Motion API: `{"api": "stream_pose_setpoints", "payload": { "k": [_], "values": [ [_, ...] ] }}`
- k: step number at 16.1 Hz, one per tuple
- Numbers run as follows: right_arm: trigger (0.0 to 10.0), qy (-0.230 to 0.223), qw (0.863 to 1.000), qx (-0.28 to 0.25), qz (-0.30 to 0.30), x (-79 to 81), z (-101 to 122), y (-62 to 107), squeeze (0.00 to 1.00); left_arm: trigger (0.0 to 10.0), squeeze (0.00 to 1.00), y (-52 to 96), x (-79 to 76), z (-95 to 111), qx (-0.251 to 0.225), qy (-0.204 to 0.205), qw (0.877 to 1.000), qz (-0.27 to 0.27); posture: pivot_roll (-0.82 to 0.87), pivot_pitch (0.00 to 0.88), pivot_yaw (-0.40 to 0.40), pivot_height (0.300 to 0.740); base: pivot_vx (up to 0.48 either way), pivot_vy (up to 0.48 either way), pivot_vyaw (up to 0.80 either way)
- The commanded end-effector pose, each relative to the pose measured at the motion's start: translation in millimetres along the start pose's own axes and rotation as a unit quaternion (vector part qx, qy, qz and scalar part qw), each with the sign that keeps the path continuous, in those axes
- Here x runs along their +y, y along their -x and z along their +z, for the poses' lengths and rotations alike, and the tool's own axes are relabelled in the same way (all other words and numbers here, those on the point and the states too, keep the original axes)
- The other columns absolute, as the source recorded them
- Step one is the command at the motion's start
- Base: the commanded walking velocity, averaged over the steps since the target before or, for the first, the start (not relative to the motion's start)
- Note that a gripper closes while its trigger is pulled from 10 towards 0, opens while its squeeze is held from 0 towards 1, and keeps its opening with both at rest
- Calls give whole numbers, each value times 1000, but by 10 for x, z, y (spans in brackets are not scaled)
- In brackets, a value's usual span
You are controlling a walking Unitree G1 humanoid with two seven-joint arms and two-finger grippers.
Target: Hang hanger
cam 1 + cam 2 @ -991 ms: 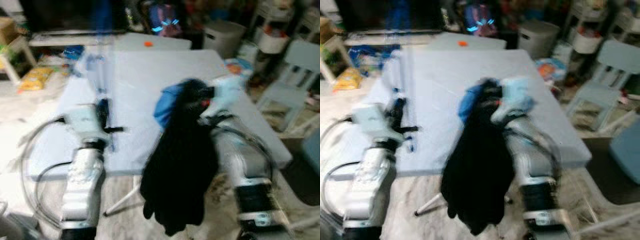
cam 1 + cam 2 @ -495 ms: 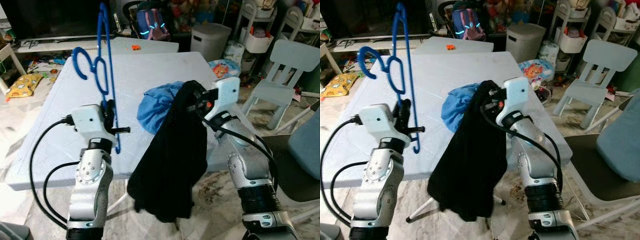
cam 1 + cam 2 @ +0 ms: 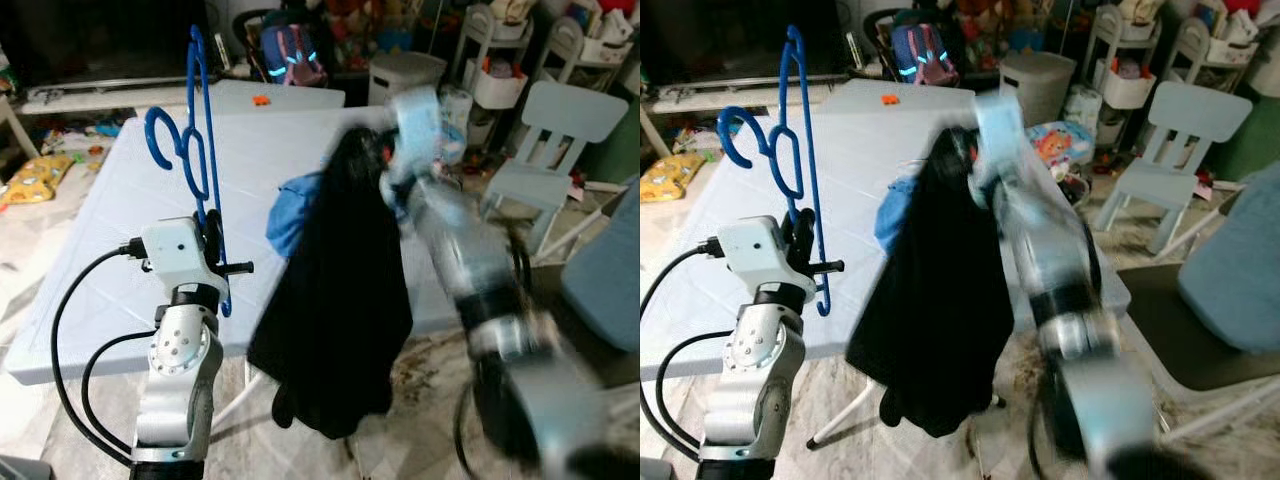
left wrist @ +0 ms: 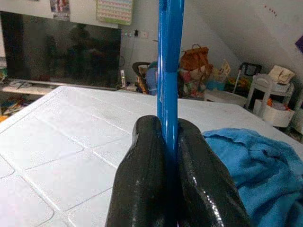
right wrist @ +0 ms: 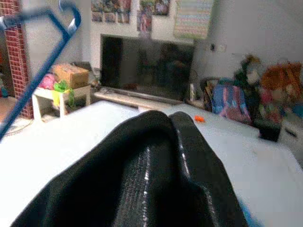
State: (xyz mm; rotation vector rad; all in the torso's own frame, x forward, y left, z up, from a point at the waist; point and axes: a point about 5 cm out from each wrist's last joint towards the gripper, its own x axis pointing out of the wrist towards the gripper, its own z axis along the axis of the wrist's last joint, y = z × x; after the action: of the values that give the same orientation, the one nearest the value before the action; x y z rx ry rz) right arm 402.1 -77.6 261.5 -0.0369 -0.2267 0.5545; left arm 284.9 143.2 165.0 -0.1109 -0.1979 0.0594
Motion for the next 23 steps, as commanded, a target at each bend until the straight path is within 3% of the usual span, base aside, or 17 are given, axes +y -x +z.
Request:
{"api": "stream_pose_setpoints", "payload": {
  "k": [1, 5, 7, 10, 13, 15, 16, 17, 18, 20, 21, 22, 23],
  "values": [
    [10000, 10, 999, -32, -2, -21, 281, -129, 0, 10000, 0, -13, 16, 65, -13, -6, 1000, 11, -34, 0, -50, 740, 0, 0, 0],
    [10000, 18, 997, -72, -28, -8, 808, -347, 0, 10000, 0, 86, 198, 71, -12, -36, 997, 66, 26, 0, -94, 740, 0, 0, 0],
    [10000, 41, 989, -134, -49, -31, 1264, -387, 0, 10000, 0, 131, 224, 65, -11, -39, 997, 71, 42, 0, -100, 740, 0, 0, 0],
    [10000, 68, 971, -213, -79, -135, 1844, -309, 0, 10000, 0, 134, 180, 69, -11, -40, 997, 71, 41, 0, -99, 740, 0, 0, 0],
    [10000, 89, 961, -238, -110, -295, 2028, -202, 0, 10000, 0, 98, 139, 82, -16, -39, 997, 68, 35, 0, -102, 740, 0, 0, 0],
    [10000, 95, 967, -210, -110, -371, 1815, -198, 0, 10000, 0, 103, 129, 79, -15, -38, 997, 68, 29, 0, -104, 740, 0, 0, 0],
    [10000, 104, 974, -177, -100, -385, 1585, -213, 0, 10000, 0, 109, 115, 69, -14, -36, 997, 67, 29, 0, -106, 740, 0, 0, 0],
    [10000, 125, 985, -93, -75, -377, 1069, -225, 0, 10000, 0, 116, 95, 63, -13, -33, 997, 65, 30, 0, -107, 740, 0, 0, 0],
    [10000, 149, 988, -2, -47, -339, 656, -211, 0, 10000, 0, 117, 87, 60, -12, -31, 998, 61, 28, 0, -103, 740, 0, 0, 0],
    [10000, 175, 977, 124, 4, -292, 1, -66, 0, 10000, 0, 117, 72, 50, -10, -27, 998, 56, 23, 0, -101, 740, 0, 0, 0],
    [10000, 183, 969, 160, 34, -262, -238, 25, 451, 10000, 0, 116, 53, 45, -9, -26, 998, 51, 20, 0, -101, 740, 0, 0, 0],
    [10000, 178, 968, 167, 48, -246, -305, 54, 1000, 10000, 0, 116, 46, 43, -8, -26, 998, 49, 19, 0, -99, 740, 0, 0, 0],
    [10000, 182, 965, 176, 66, -229, -371, 87, 1000, 10000, 0, 117, 39, 41, -8, -25, 999, 47, 16, 0, -99, 740, 0, 0, 0]
  ]
}}
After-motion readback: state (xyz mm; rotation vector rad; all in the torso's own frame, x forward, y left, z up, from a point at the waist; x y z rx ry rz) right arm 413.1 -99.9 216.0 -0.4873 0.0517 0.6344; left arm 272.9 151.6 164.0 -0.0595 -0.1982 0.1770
